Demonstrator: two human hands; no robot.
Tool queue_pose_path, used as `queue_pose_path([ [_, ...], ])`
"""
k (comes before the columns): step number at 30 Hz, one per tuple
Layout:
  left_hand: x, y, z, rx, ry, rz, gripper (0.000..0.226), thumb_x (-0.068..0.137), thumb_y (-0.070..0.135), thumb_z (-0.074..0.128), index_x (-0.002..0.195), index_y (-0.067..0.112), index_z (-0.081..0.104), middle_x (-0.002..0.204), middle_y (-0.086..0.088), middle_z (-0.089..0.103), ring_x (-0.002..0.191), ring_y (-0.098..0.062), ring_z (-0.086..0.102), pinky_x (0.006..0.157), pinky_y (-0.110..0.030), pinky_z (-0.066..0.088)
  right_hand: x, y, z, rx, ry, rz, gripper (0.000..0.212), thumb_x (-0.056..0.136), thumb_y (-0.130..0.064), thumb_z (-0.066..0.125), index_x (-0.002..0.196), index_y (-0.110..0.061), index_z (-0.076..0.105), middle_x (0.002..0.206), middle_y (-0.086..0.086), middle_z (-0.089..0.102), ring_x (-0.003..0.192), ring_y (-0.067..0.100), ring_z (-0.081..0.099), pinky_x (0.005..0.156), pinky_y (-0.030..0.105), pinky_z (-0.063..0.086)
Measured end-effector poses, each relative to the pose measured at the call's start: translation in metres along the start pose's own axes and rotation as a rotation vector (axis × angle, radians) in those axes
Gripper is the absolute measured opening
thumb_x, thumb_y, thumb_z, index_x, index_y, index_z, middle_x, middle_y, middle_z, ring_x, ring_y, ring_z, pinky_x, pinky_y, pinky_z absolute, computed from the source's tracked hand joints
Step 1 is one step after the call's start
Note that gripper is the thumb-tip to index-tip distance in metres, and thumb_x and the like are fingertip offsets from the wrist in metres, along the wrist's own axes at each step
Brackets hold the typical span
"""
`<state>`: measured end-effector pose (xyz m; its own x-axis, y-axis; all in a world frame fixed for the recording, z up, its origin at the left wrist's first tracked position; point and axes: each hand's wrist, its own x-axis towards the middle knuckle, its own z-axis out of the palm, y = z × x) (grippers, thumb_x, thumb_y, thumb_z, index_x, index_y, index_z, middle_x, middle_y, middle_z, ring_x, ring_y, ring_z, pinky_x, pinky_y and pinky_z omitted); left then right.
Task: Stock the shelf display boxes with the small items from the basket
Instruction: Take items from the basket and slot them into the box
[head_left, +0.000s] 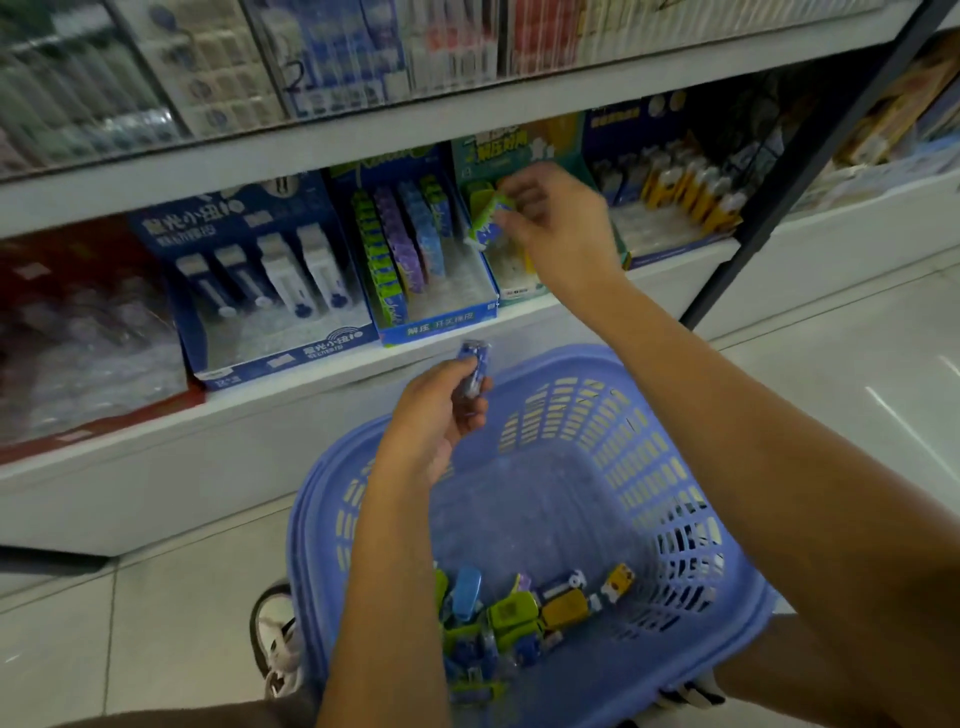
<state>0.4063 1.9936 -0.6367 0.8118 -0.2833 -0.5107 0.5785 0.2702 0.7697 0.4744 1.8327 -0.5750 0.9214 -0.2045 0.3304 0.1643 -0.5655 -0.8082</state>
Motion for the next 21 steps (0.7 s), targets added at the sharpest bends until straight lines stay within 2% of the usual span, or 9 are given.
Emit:
queue_pose_path([
  [1,0.0,0.002,-0.001,-0.09,0.003,-0.001,0.019,0.097,0.019,0.046,0.094,0.008,0.061,0.057,0.003,0.062,0.043,-0.006,0.05,0.039,-0.017,0.041,0.01,-0.003,0.007,-0.06,-0.01,-0.038,0.019,0.086,-0.014,0.066,0.103,-0.006,0.065,0.08,-0.007,0.06,0.069,0.003,0.056,0.064,0.001,0.041],
  [3,-0.001,0.006,-0.003,-0.214,0.002,-0.002,0.02,0.098,0.02,0.045,0.097,0.008,0.061,0.058,0.002,0.061,0.043,-0.006,0.048,0.038,-0.016,0.038,0.029,-0.006,0.021,-0.223,-0.08,-0.075,0.021,0.087,-0.015,0.064,0.106,-0.007,0.067,0.093,0.003,0.068,0.081,0.014,0.063,0.067,0.005,0.042],
  [6,0.0,0.008,-0.008,-0.181,0.055,0.013,0.018,0.097,0.02,0.047,0.098,0.009,0.061,0.06,0.003,0.063,0.045,-0.006,0.048,0.04,-0.016,0.038,0.05,-0.006,0.037,-0.469,-0.221,-0.097,0.026,0.089,-0.017,0.059,0.114,-0.012,0.064,0.117,0.009,0.065,0.106,0.022,0.06,0.086,0.022,0.043],
  [10,0.002,0.01,-0.008,-0.108,0.077,0.042,0.014,0.096,0.02,0.05,0.096,0.011,0.061,0.064,0.003,0.065,0.047,-0.005,0.05,0.042,-0.016,0.041,0.065,-0.011,0.042,-0.644,-0.376,-0.145,0.028,0.092,-0.014,0.053,0.117,-0.007,0.063,0.123,0.013,0.062,0.112,0.027,0.057,0.091,0.029,0.045],
  [13,0.002,0.009,-0.008,-0.042,0.07,0.072,0.013,0.096,0.02,0.052,0.096,0.013,0.063,0.07,0.004,0.068,0.052,-0.004,0.055,0.048,-0.017,0.046,0.073,-0.021,0.04,-0.684,-0.494,-0.097,0.03,0.092,-0.012,0.051,0.118,-0.001,0.062,0.125,0.018,0.06,0.115,0.029,0.056,0.098,0.034,0.045],
  [15,0.002,0.009,-0.007,-0.006,0.074,0.086,0.012,0.095,0.02,0.053,0.096,0.015,0.064,0.075,0.003,0.069,0.055,-0.004,0.059,0.052,-0.017,0.048,0.078,-0.028,0.039,-0.652,-0.534,-0.067,0.031,0.094,-0.015,0.053,0.122,-0.004,0.062,0.131,0.014,0.057,0.12,0.027,0.052,0.102,0.03,0.04],
  [21,-0.001,0.013,-0.009,-0.002,0.065,0.138,0.013,0.095,0.015,0.053,0.092,0.016,0.066,0.087,-0.001,0.07,0.067,-0.007,0.065,0.062,-0.018,0.054,0.082,-0.033,0.041,-0.678,-0.561,0.001,0.031,0.094,-0.015,0.053,0.123,-0.007,0.061,0.134,0.009,0.055,0.123,0.023,0.051,0.104,0.029,0.041],
])
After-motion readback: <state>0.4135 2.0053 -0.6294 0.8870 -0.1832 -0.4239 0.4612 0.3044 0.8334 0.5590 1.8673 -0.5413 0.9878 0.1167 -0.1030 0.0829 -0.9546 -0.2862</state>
